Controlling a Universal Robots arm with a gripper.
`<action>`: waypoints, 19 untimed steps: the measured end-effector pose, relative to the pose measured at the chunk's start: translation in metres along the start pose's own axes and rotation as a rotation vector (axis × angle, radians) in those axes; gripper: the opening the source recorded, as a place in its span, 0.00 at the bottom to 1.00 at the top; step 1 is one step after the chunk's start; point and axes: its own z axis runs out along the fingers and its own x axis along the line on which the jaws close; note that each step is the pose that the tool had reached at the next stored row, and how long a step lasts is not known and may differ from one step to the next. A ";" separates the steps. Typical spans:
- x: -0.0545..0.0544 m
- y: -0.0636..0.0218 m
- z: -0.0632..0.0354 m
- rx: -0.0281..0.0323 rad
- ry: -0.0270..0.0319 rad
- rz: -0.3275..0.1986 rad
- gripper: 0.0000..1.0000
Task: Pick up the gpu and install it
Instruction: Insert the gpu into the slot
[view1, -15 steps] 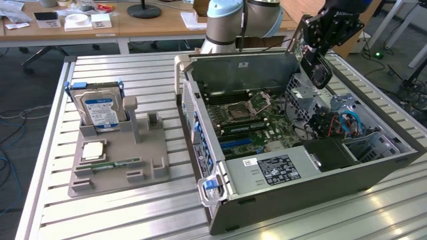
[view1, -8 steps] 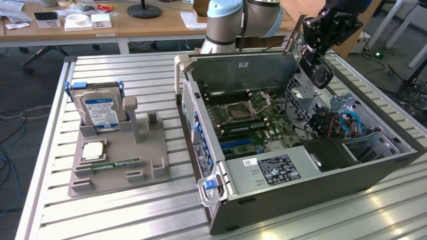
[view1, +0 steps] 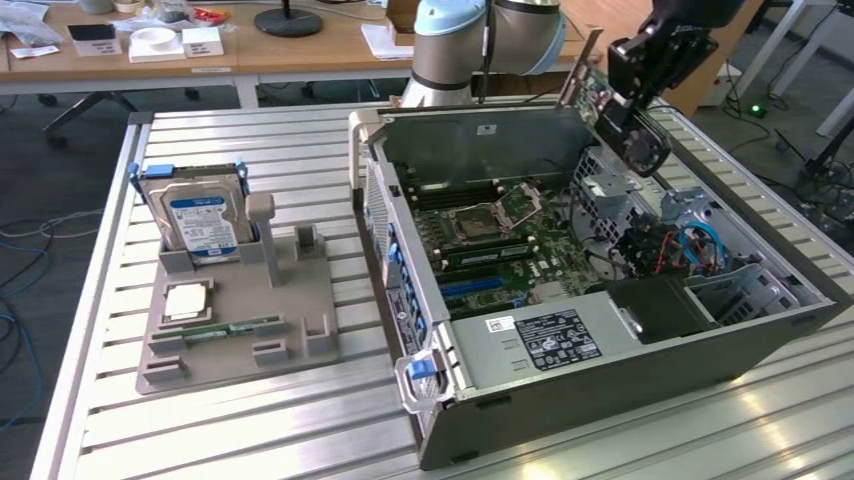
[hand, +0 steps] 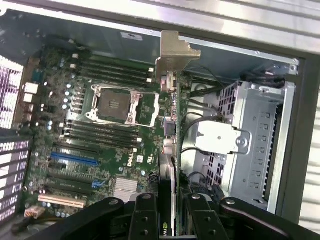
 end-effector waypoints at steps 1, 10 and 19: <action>0.000 0.0000 0.0001 -0.0003 0.0020 -0.018 0.26; 0.000 -0.0001 0.0007 -0.0033 0.0200 -0.177 0.26; 0.000 -0.0001 0.0012 -0.0064 0.0378 -0.335 0.26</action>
